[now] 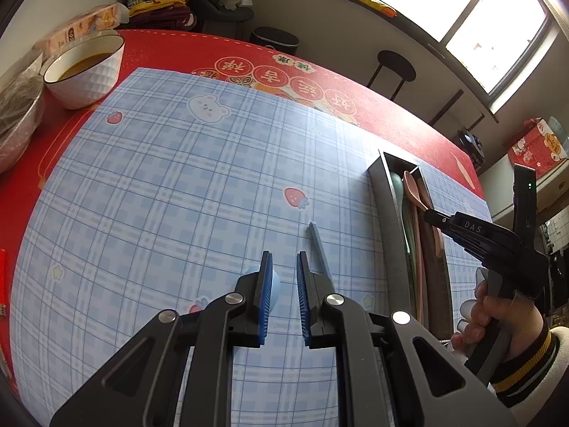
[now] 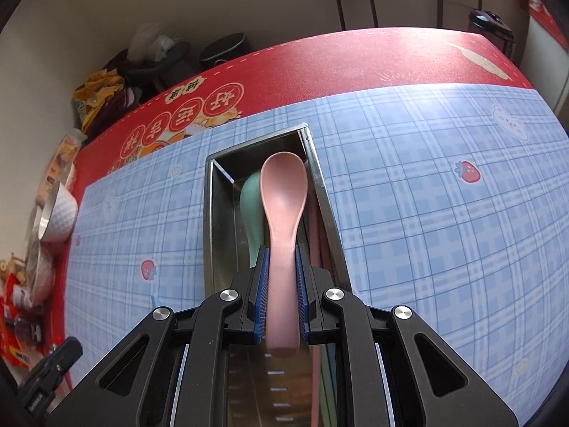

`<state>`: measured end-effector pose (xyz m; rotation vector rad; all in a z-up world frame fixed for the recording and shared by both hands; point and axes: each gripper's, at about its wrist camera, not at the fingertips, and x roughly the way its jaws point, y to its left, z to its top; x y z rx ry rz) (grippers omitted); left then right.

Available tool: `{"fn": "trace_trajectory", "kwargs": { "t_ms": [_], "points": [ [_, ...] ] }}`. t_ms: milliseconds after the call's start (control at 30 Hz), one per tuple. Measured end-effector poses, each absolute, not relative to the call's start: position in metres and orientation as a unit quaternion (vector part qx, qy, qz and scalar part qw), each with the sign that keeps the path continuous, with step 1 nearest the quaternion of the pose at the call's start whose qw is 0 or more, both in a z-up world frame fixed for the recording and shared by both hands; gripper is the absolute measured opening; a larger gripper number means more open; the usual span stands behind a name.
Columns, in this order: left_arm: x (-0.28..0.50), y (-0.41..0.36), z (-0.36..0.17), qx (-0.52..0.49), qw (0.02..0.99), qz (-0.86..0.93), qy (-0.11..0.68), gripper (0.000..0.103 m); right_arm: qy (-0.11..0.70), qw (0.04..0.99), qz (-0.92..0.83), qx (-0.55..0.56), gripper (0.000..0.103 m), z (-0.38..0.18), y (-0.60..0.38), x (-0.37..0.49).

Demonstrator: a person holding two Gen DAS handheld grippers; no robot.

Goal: Organize utensils
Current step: 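Reach the left gripper to the light blue spoon handle and close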

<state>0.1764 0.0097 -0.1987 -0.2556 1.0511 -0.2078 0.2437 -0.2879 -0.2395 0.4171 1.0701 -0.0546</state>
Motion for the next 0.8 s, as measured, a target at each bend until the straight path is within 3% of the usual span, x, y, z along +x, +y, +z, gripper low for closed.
{"fn": "trace_trajectory", "kwargs": {
  "t_ms": [700,800],
  "points": [
    [0.148,0.052,-0.21,-0.076,0.854,-0.104,0.504,0.014,0.469,0.864,0.03,0.18,0.016,-0.21,-0.249,0.168],
    [0.141,0.048,-0.218,-0.057,0.848,-0.124,0.512,0.02,0.467,0.865,0.039,0.176,0.016,-0.209,-0.243,0.16]
  ]
}}
